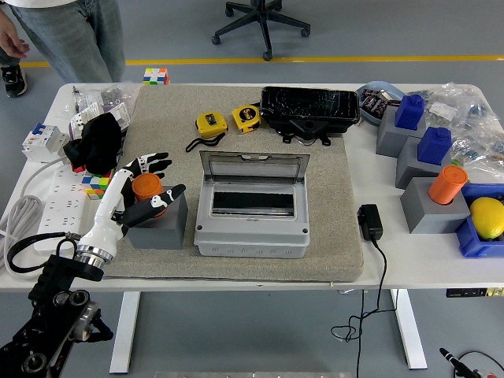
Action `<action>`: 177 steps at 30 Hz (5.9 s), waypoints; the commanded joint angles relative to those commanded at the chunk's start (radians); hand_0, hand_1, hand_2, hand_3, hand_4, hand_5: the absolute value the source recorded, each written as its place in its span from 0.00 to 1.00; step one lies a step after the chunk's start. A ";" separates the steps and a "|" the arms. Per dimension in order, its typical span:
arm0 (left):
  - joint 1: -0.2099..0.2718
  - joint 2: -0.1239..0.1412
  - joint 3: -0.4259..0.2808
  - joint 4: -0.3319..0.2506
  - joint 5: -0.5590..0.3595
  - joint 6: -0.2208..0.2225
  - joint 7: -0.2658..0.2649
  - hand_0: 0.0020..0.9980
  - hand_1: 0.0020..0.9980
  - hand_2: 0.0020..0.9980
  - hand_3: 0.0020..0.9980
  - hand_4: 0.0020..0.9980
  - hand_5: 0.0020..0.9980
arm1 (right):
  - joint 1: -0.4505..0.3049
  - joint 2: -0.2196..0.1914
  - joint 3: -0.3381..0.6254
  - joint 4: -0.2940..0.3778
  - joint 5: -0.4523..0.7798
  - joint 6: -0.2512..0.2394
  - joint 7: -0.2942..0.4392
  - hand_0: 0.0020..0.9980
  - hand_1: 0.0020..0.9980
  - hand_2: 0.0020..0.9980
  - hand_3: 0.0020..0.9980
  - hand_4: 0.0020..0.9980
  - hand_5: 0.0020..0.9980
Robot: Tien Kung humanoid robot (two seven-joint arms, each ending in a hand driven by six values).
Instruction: Fetch the battery,place it into the box,close the lid of the box
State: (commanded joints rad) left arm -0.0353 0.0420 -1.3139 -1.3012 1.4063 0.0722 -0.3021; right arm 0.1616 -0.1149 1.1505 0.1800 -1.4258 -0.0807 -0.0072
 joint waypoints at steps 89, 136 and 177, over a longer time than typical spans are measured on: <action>0.001 -0.017 0.023 0.031 0.002 0.093 -0.022 0.24 0.34 0.34 0.38 1.00 0.14 | -0.001 -0.002 -0.003 0.000 0.005 0.000 0.001 0.85 0.79 0.77 0.84 1.00 1.00; -0.082 -0.002 0.075 0.023 -0.116 0.165 -0.046 0.05 0.04 0.09 0.10 0.77 0.21 | 0.000 0.000 0.004 0.000 0.006 0.000 0.000 0.85 0.79 0.77 0.84 1.00 1.00; -0.222 0.242 0.495 -0.424 0.863 0.171 0.333 0.08 0.07 0.12 0.12 0.67 0.26 | 0.012 -0.019 0.006 0.000 0.001 -0.002 -0.004 0.85 0.79 0.77 0.84 1.00 1.00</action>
State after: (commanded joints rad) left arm -0.2572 0.2836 -0.8192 -1.7253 2.2689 0.2435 0.0312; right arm 0.1736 -0.1339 1.1564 0.1800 -1.4246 -0.0831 -0.0112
